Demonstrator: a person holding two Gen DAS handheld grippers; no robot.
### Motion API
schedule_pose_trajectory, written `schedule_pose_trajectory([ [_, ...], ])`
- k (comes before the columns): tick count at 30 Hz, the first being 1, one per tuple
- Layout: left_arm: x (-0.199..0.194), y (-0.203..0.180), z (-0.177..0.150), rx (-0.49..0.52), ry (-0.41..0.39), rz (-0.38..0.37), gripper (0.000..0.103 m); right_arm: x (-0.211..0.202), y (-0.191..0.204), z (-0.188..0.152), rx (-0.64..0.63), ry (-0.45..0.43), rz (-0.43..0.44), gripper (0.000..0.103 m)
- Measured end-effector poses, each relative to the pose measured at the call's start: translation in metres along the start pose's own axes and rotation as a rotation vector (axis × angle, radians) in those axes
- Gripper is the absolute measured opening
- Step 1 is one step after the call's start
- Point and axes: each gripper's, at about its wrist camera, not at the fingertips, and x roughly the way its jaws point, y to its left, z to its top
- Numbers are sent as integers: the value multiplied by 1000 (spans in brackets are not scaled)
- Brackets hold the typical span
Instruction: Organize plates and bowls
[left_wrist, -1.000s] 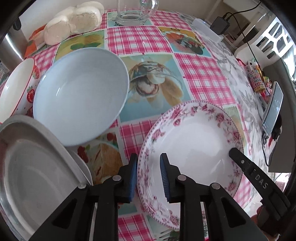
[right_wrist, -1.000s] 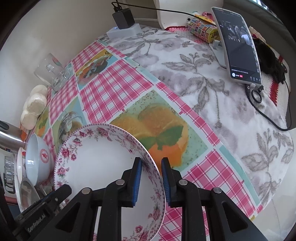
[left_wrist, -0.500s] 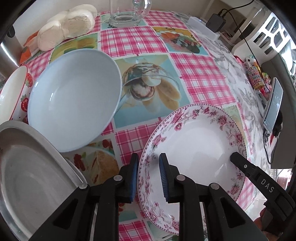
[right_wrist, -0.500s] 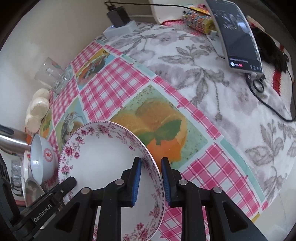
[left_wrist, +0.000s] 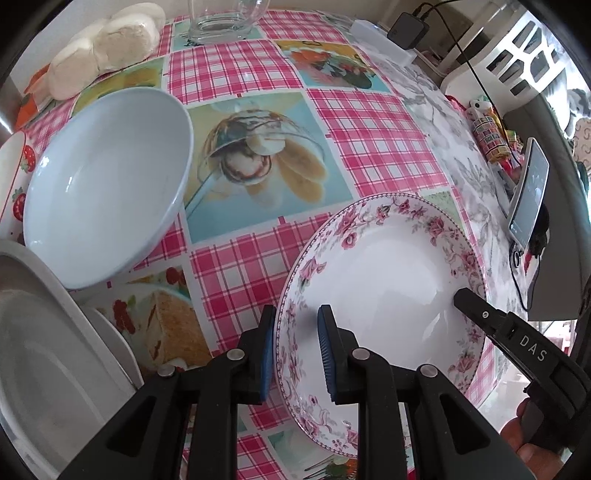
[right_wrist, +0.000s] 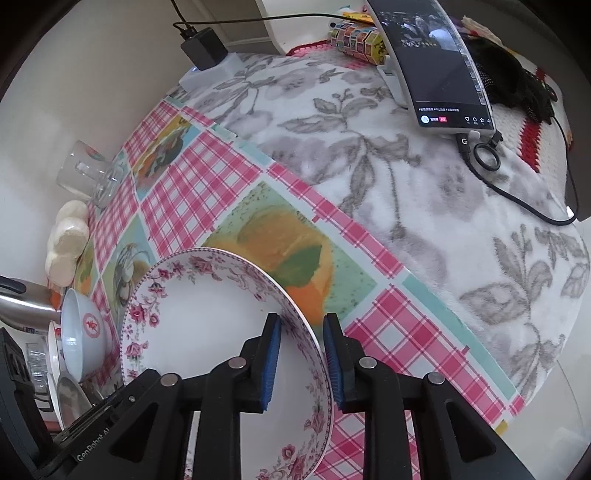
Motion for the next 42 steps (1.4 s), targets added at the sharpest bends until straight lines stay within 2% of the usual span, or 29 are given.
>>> schedule_pose_trajectory([
  [10, -5, 14, -6, -25, 9, -60, 23, -1, 2, -1, -23, -6, -7, 27],
  [15, -9, 23, -9, -68, 19, -122, 23, -2, -10, -2, 41, 2, 51, 23],
  [19, -15, 24, -9, -79, 10, -143, 23, -4, -10, -3, 33, -3, 50, 22],
  [27, -28, 27, -6, -85, -21, -166, 23, -15, -4, -2, 1, -46, 49, 16],
  [37, -47, 28, -4, -92, -72, -199, 23, -34, 8, 3, -26, -123, 82, 16],
  [42, -66, 34, -3, -99, -117, -218, 23, -51, 15, 3, -44, -179, 126, 16],
])
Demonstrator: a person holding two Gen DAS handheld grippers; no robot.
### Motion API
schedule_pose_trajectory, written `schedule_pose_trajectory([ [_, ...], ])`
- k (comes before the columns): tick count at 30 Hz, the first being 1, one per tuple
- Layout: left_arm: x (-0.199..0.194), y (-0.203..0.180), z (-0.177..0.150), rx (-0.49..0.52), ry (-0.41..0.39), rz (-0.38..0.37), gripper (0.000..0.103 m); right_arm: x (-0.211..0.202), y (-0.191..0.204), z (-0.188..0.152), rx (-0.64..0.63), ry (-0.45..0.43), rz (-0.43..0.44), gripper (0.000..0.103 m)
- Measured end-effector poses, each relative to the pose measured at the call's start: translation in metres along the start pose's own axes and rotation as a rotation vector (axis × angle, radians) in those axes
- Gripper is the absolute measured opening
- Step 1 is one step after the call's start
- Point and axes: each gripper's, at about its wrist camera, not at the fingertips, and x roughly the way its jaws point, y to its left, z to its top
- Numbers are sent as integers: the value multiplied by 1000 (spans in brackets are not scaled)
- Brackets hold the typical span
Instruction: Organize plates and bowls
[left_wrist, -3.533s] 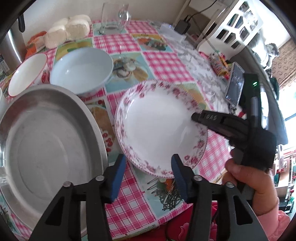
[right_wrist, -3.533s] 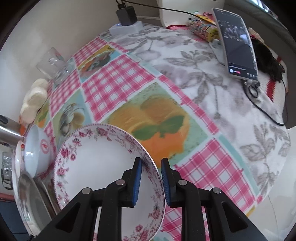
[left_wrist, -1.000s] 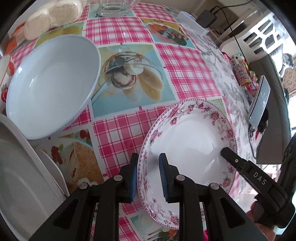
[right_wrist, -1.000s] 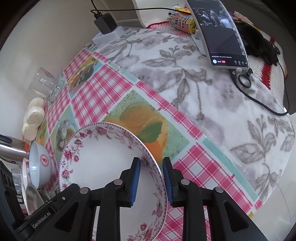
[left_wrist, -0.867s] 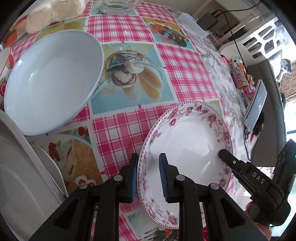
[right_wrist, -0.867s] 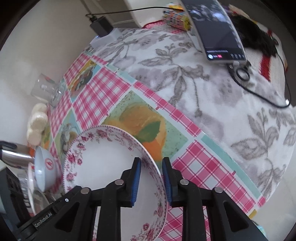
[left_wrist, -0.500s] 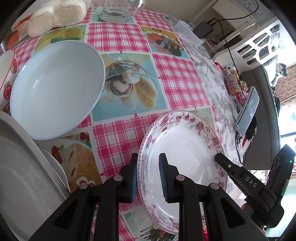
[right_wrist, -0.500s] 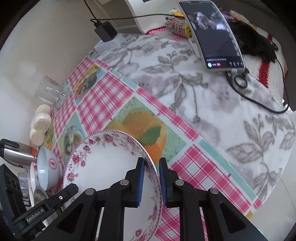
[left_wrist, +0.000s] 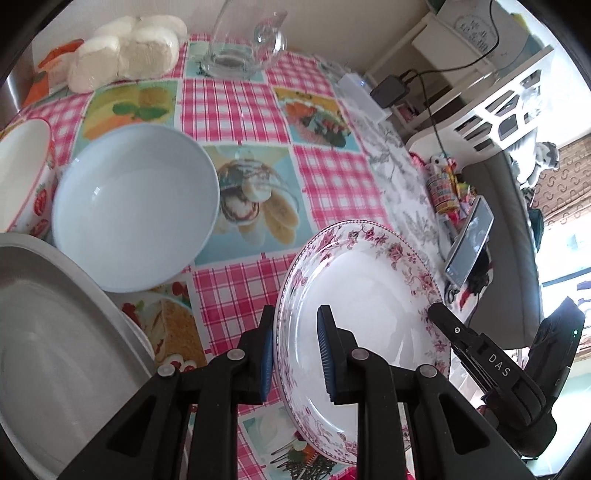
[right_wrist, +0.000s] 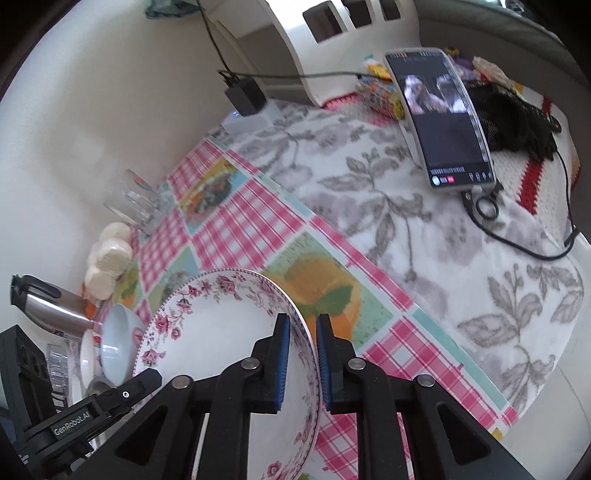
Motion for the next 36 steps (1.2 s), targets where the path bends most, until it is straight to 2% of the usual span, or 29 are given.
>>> schedule_pose_trajectory([
  [6, -23, 10, 3, -25, -57, -20, 23, -14, 21, 0, -44, -52, 48, 16],
  [14, -55, 32, -2, -52, -122, -11, 23, -22, 54, -10, -107, -67, 90, 16],
  [26, -108, 74, -19, -93, -218, 33, 23, -22, 109, -35, -215, -48, 147, 16],
  [36, -134, 123, -34, -179, -261, 54, 23, -15, 158, -64, -322, -16, 172, 16],
])
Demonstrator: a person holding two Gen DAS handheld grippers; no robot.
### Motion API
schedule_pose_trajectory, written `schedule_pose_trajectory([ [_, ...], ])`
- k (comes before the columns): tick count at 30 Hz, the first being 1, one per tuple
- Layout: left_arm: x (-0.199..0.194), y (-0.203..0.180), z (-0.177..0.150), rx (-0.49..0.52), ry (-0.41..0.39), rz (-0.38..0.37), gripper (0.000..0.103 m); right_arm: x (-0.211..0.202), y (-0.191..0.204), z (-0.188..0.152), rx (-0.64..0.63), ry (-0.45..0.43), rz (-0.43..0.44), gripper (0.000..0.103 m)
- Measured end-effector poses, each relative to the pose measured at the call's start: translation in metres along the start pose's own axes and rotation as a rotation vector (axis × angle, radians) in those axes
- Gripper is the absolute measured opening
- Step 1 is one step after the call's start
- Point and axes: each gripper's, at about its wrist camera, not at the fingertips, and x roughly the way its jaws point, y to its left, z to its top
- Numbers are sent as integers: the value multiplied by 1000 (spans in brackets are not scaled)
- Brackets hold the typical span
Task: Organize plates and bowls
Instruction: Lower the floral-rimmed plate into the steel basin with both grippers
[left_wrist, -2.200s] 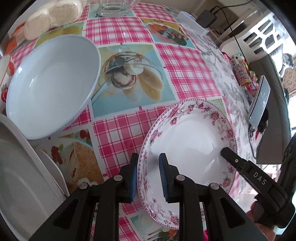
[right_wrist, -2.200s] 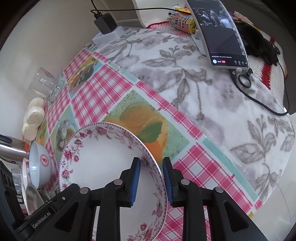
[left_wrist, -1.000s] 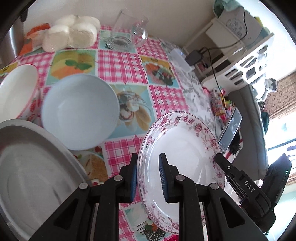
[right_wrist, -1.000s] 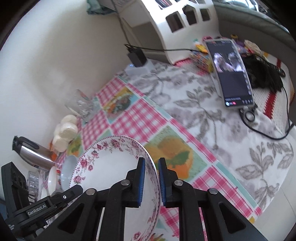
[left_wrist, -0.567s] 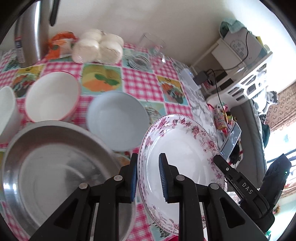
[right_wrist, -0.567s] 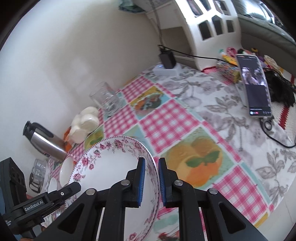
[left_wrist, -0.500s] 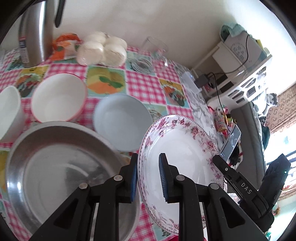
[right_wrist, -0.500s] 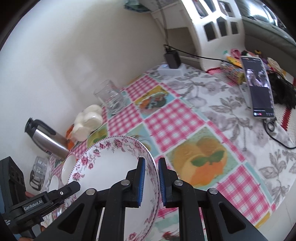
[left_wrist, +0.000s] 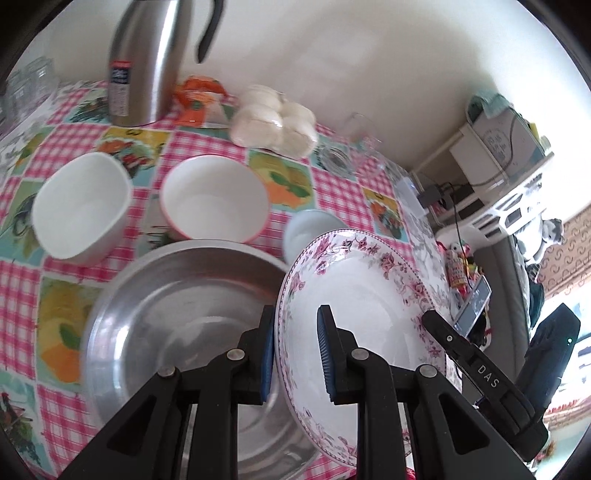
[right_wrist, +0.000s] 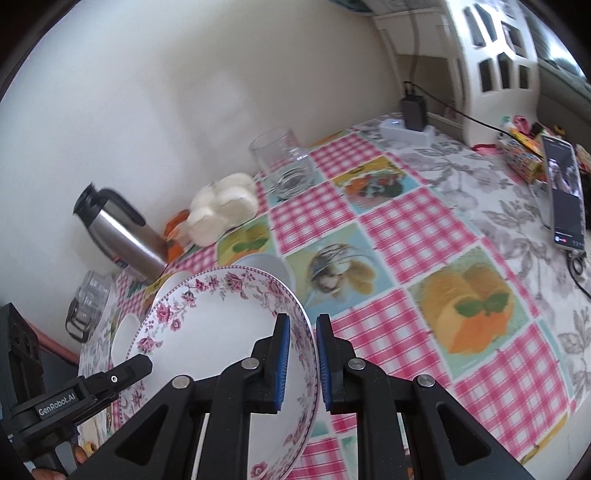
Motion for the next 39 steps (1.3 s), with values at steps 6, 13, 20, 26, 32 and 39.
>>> schedule_pose_trajectory([
  [6, -12, 29, 1, -49, -20, 33, 23, 12, 28, -8, -46, 32, 17, 16],
  [13, -17, 58, 0, -111, -21, 83, 23, 30, 53, -20, -89, 85, 29, 16],
  [20, -13, 79, -5, -148, 9, 133, 23, 49, 67, -31, -112, 140, 18, 16],
  [26, 1, 86, -9, -160, 65, 159, 23, 63, 63, -36, -100, 190, 8, 16],
  [32, 11, 89, -14, -162, 112, 191, 23, 71, 61, -41, -108, 221, -10, 16],
  [39, 20, 90, -17, -144, 146, 225, 23, 84, 62, -48, -142, 266, -42, 16],
])
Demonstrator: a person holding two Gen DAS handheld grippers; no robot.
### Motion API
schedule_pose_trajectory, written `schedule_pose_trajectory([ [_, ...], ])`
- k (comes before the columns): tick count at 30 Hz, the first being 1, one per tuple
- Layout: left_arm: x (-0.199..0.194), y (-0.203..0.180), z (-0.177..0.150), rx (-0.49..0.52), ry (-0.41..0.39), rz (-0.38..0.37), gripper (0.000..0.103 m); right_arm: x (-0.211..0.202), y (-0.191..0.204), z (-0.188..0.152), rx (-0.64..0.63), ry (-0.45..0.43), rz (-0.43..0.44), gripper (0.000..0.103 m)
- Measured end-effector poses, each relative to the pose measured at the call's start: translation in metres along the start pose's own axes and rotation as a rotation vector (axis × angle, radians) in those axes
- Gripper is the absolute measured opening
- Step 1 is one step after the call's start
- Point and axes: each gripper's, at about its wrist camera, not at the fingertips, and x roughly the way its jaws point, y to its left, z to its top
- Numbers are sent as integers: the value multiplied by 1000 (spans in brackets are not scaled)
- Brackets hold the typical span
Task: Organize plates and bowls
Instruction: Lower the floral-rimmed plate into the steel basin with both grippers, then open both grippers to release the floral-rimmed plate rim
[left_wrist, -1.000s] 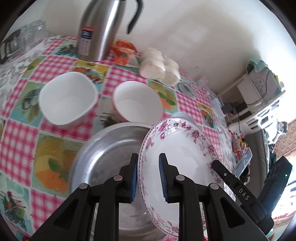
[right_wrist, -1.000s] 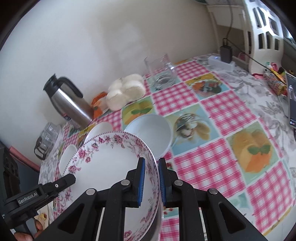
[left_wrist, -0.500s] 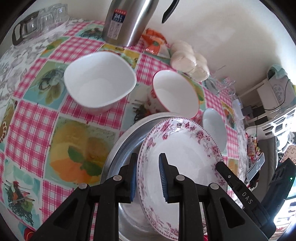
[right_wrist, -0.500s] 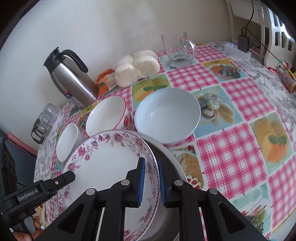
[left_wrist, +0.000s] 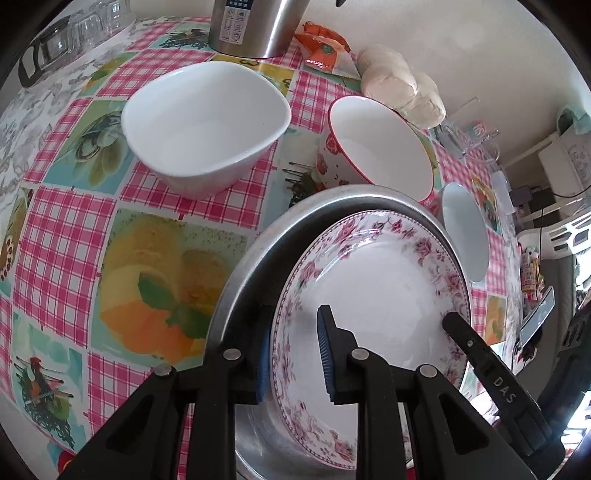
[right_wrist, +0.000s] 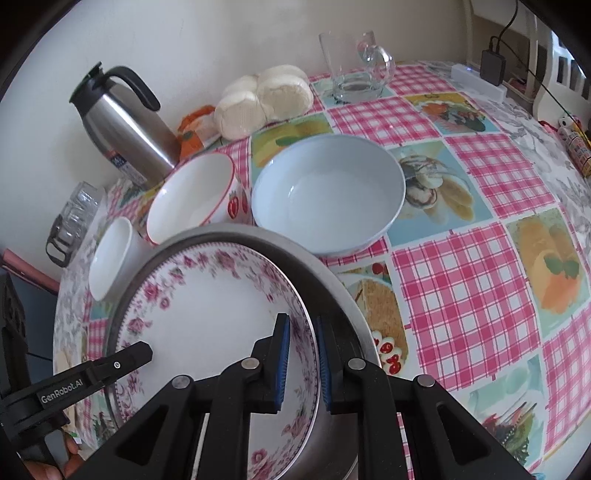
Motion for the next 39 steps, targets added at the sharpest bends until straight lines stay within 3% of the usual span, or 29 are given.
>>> schedule_pose_trajectory([
  [8, 5, -11, 1, 47, 0, 29, 26, 5, -1, -3, -27, 21, 5, 18],
  [14, 14, -17, -1, 63, 36, -11, 26, 2, -11, -3, -5, 26, -3, 19],
  [20, 15, -21, -3, 78, 35, 3, 26, 0, -13, -3, 1, 39, 7, 19],
  [39, 5, -12, 0, 32, 25, -2, 31, -5, -10, -1, -30, 40, 3, 21],
])
